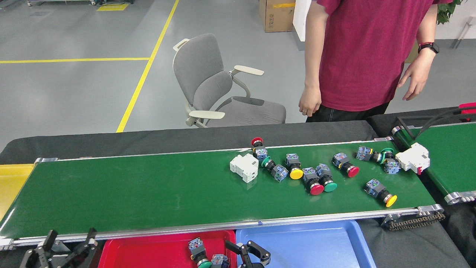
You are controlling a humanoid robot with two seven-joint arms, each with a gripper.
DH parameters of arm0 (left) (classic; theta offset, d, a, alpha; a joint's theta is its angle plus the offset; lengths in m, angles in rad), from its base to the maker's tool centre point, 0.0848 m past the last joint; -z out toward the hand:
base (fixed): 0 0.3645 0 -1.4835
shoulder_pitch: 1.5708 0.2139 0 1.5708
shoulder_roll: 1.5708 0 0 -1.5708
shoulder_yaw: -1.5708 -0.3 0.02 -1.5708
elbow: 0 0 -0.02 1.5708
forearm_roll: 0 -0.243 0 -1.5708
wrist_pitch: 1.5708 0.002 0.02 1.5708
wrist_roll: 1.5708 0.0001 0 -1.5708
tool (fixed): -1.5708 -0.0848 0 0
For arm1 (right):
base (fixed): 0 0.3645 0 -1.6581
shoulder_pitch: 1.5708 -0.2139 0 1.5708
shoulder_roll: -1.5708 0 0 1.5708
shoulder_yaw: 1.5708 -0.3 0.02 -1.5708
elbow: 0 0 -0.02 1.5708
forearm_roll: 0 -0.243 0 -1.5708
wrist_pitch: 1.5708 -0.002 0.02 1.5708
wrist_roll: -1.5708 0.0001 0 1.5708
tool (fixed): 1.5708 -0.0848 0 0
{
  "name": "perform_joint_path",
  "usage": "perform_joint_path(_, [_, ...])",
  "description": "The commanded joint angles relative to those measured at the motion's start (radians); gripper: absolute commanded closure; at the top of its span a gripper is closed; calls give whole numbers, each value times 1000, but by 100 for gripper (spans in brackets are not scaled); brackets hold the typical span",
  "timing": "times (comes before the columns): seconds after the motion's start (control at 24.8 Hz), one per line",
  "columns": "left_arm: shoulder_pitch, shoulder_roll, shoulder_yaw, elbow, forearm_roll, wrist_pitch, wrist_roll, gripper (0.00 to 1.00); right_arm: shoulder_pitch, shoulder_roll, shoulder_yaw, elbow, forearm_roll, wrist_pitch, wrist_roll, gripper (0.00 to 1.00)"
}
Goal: Pick switch part from conveyor to tray
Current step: 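Reach both grippers forward over the parts on the belt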
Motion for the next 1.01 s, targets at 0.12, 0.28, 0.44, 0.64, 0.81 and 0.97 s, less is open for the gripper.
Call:
perform_joint_path(0.12, [-144, -60, -227, -8, -175, 125, -48, 0, -131, 1, -166, 20, -2, 262, -15, 2])
perform_joint_path(0.28, [-193, -133, -346, 44, -276, 180, -80, 0, -114, -51, -251, 48, -2, 328, -95, 2])
perform_joint_path(0.44, [-274, -208, -377, 168, -281, 191, -132, 0, -10, -91, -295, 75, -2, 331, -253, 2])
perform_joint_path(0.64, [-355, -205, -372, 297, -279, 257, -132, 0, 116, -95, -289, 56, -1, 320, -274, 2])
perform_joint_path(0.81, [-411, -206, -369, 365, -279, 274, -132, 0, 124, -94, -277, 37, 4, 321, -274, 2])
perform_joint_path(0.97, [-489, -209, -369, 463, -279, 293, -132, 0, 93, -78, -257, 40, 31, 331, -264, 2])
